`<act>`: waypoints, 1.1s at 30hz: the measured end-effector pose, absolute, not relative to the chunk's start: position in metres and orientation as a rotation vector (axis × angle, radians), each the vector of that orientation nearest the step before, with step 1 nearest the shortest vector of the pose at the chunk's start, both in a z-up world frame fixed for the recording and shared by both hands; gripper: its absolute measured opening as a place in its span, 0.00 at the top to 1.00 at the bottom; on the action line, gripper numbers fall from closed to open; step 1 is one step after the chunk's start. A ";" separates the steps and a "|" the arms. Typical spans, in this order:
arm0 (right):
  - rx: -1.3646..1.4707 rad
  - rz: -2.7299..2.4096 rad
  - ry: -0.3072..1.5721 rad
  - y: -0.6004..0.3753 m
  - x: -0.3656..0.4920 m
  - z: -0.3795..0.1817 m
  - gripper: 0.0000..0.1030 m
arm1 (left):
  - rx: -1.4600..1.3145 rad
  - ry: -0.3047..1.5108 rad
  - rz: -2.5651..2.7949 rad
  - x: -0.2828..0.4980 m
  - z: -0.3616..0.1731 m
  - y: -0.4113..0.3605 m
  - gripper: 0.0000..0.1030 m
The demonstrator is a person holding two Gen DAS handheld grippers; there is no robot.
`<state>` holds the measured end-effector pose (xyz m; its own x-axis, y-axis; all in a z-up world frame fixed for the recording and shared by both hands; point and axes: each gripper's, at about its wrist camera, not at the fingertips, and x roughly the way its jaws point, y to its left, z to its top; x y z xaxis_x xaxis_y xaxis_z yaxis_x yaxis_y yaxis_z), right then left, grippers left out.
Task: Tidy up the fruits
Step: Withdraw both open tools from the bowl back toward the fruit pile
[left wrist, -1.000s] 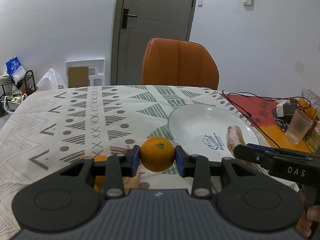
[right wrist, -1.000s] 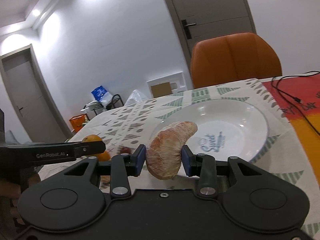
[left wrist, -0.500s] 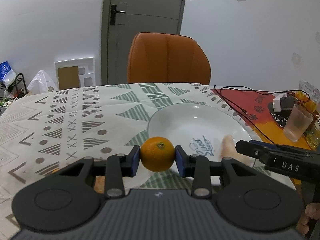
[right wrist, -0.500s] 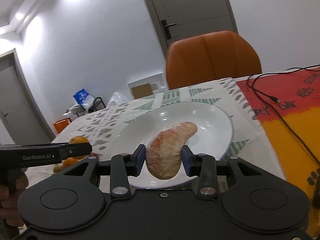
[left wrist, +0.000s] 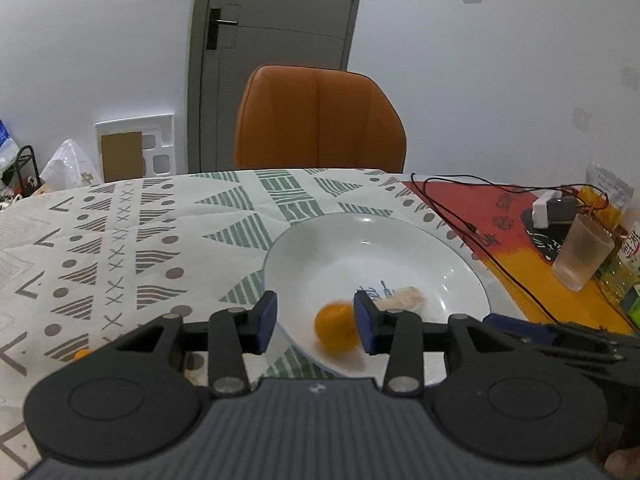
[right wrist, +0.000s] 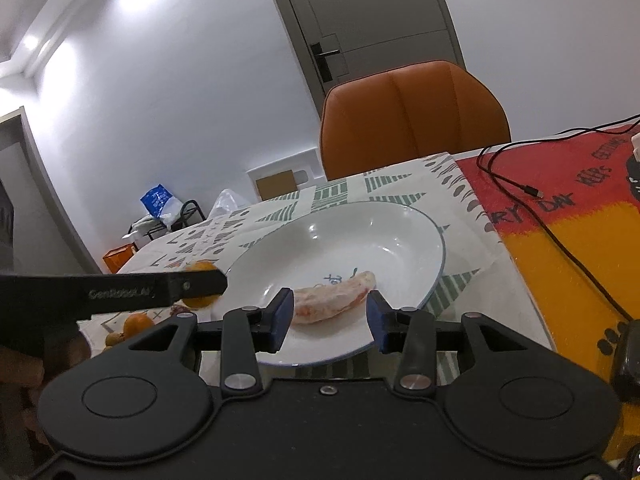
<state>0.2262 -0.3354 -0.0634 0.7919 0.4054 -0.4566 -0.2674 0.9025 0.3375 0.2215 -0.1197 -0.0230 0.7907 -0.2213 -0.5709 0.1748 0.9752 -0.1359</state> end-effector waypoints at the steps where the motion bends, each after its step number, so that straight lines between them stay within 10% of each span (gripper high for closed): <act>1: 0.264 0.367 0.549 -0.335 0.226 -0.063 0.60 | -0.078 0.622 -0.204 0.220 -0.022 -0.117 0.61; 22: 0.252 0.375 0.536 -0.311 0.201 -0.055 0.24 | -0.194 0.548 -0.059 0.171 -0.012 -0.054 0.08; 26: 0.264 0.380 0.511 -0.305 0.194 -0.051 0.00 | -0.204 0.527 -0.019 0.164 -0.010 -0.040 0.05; 33: 0.258 0.383 0.516 -0.291 0.191 -0.048 0.00 | -0.218 0.533 0.014 0.154 -0.010 -0.020 0.02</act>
<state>0.1910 -0.2906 -0.0475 0.8014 0.4174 -0.4285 -0.2893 0.8974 0.3330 0.1537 -0.0202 -0.0102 0.8616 -0.0431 -0.5058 -0.0699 0.9768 -0.2023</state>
